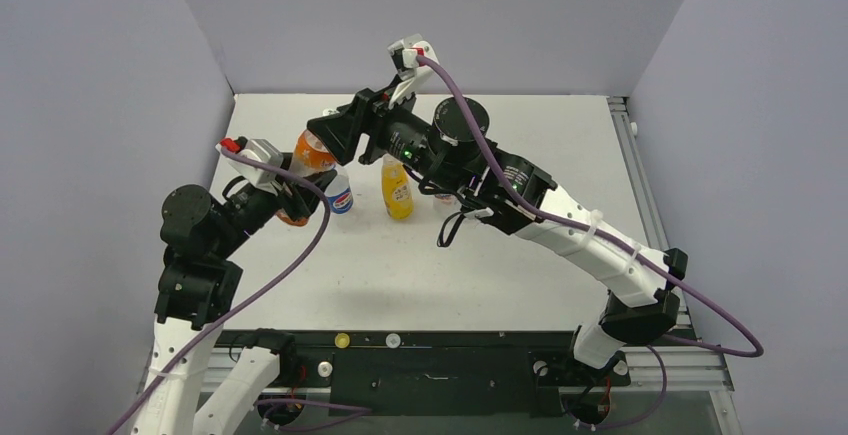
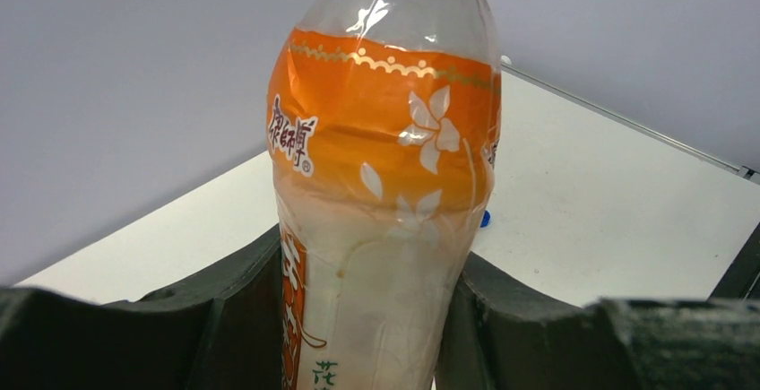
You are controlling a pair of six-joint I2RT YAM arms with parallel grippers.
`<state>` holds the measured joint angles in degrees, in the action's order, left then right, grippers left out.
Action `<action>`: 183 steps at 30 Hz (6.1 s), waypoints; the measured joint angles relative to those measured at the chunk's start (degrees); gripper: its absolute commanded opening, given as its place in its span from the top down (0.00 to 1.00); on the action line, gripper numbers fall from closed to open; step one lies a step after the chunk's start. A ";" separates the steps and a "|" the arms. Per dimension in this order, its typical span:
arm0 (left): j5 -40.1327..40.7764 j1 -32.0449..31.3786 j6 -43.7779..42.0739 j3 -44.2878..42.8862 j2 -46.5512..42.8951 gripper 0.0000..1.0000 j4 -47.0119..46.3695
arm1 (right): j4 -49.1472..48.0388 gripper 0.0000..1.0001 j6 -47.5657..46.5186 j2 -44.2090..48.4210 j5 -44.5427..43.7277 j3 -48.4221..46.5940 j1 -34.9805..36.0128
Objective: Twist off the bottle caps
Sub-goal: Unscrew the bottle cap from the plastic bottle.
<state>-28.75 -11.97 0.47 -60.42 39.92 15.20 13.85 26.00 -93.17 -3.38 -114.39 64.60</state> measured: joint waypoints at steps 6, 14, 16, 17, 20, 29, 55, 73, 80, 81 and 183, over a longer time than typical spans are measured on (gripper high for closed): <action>0.22 -0.11 1.60 0.04 0.42 1.00 -1.29 | -0.63 0.51 0.02 0.31 1.09 -0.07 -0.09; 0.66 -0.39 2.34 0.07 0.44 1.00 -3.26 | 3.08 0.69 0.00 -2.43 1.99 -6.49 -0.63; 0.74 -0.48 2.32 0.07 0.39 1.00 -3.32 | 3.41 0.83 -0.20 -2.54 2.32 -6.56 -0.98; 0.85 -0.48 2.34 0.07 0.35 1.00 -3.34 | 3.63 0.88 -0.24 -2.67 2.60 -6.82 -1.20; 0.92 -0.48 2.99 0.02 0.39 1.00 -3.45 | 4.63 1.00 -0.76 -3.41 3.85 -8.41 -1.62; -11.87 -0.50 18.05 -4.00 4.83 1.00 -7.19 | -1.27 1.00 -2.01 -0.13 24.76 -5.16 -8.22; -4.17 -1.51 5.73 -2.43 2.05 1.00 -7.39 | 15.87 0.17 -8.02 -4.00 3.72 -22.82 0.57; 9.29 -1.64 -5.53 2.80 -1.75 1.00 -1.99 | 14.99 0.40 -0.92 -9.64 -6.36 -20.39 1.40; 8.57 -1.77 -4.04 2.93 -2.25 1.00 -2.14 | 14.19 0.55 1.14 -11.74 -5.22 -20.17 0.55; 8.52 -1.77 -3.85 2.93 -2.25 1.00 -2.14 | 14.10 0.62 1.36 -11.74 -5.07 -20.13 0.35; -27.08 -3.67 26.05 2.80 -1.92 0.99 -11.28 | 8.20 0.20 -11.93 0.83 22.03 -8.55 2.43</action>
<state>-55.83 -15.64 26.52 -57.63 38.00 3.92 22.04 14.06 -92.33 18.65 -122.93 67.02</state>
